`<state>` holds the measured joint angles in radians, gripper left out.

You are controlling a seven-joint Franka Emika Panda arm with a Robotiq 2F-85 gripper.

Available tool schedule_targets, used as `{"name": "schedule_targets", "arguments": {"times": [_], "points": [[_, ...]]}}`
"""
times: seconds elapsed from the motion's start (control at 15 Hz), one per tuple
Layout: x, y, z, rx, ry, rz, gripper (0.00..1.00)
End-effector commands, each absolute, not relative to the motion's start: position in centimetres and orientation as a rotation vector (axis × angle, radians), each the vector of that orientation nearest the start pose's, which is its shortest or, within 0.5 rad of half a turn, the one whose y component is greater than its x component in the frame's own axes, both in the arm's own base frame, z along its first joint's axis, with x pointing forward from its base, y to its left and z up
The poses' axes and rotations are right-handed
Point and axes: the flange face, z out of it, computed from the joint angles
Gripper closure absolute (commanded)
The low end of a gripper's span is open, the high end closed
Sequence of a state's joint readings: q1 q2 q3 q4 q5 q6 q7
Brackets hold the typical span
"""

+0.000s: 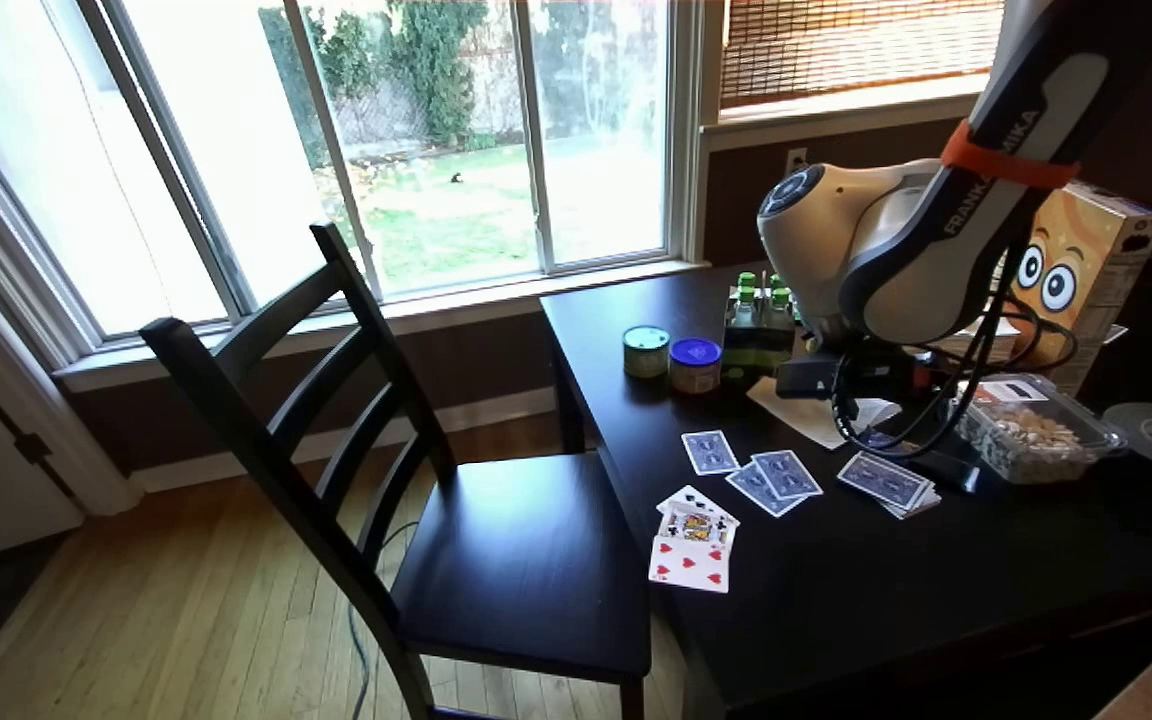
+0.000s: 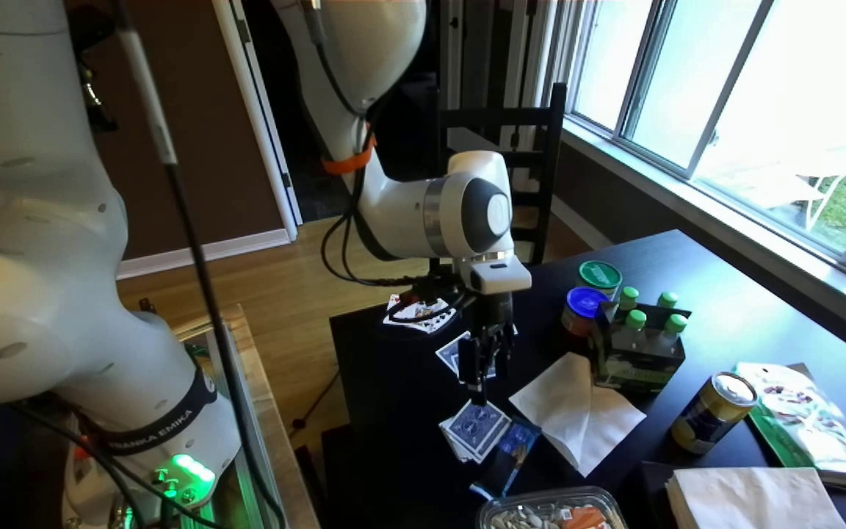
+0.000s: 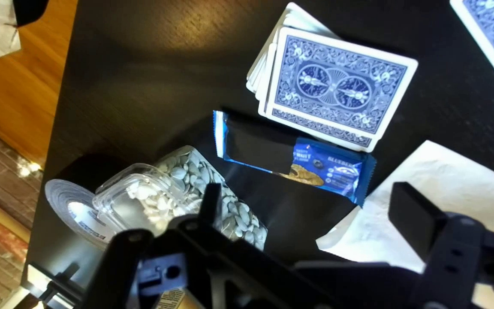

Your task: Put the packet on the plastic box

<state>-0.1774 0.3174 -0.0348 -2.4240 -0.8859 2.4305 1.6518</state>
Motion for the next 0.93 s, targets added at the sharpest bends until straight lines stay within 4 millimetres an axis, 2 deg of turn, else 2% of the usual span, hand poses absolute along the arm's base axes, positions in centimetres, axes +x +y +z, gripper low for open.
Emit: {"name": "schedule_targets", "arguments": {"times": [0.0,0.47,0.53,0.87], "points": [[46.7,-11.2,12.7,2.229,-1.325,0.073,0.0],[48.9,-13.4,9.2,2.178,-1.415,0.011,0.01],[49.3,-13.6,8.8,2.173,-1.431,0.005,0.1],[50.2,-14.3,7.5,2.162,-1.453,-0.03,0.36]]}}
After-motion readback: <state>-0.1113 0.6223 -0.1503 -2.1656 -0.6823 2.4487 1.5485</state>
